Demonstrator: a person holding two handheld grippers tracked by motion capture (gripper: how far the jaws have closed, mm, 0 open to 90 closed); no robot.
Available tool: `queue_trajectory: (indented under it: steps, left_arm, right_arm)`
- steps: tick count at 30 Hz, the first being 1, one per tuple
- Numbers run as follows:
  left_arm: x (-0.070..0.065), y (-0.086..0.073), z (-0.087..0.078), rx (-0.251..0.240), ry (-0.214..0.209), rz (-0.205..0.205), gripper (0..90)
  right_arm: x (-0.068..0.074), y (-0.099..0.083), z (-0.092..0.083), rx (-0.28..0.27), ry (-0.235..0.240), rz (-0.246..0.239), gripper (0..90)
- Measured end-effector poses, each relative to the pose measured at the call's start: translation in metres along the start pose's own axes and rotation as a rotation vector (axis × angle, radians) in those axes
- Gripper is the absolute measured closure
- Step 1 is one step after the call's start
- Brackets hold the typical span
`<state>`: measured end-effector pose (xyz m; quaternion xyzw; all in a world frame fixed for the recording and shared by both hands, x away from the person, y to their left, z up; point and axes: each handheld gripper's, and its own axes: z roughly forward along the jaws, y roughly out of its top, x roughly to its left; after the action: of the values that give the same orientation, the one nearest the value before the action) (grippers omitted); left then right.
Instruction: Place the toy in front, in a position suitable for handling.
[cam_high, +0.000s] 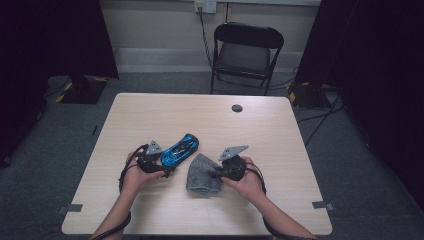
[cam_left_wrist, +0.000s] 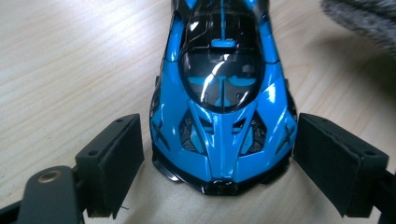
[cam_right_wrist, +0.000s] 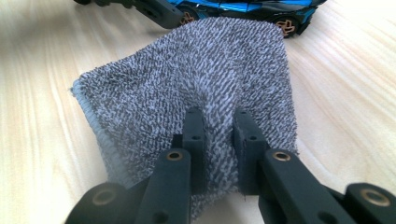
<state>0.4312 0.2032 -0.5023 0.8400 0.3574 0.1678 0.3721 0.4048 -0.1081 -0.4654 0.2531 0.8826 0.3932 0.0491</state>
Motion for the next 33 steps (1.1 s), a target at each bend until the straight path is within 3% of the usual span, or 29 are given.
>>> queue_trajectory:
  steps: [3, 7, 13, 16, 33]
  left_arm:
    - [0.000, 0.000, 0.001, 0.007, -0.003, -0.008, 16.2]
    - [0.001, 0.002, 0.001, -0.020, -0.005, -0.004, 16.6]
    - [0.000, 0.003, 0.004, 0.000, -0.012, 0.009, 18.3]
    - [-0.001, 0.003, 0.004, -0.010, -0.012, 0.020, 24.4]
    - [-0.001, 0.003, 0.003, -0.011, -0.012, 0.012, 25.3]
  right_arm:
    - [0.000, 0.000, 0.000, 0.003, 0.000, 0.001, 78.2]
    - [-0.002, -0.001, 0.000, 0.006, -0.001, 0.009, 78.2]
    - [-0.005, 0.002, 0.000, 0.012, -0.002, 0.013, 78.2]
    - [-0.006, 0.003, 0.001, 0.015, -0.004, 0.017, 78.2]
    - [-0.018, 0.010, -0.009, 0.002, -0.038, 0.050, 78.2]
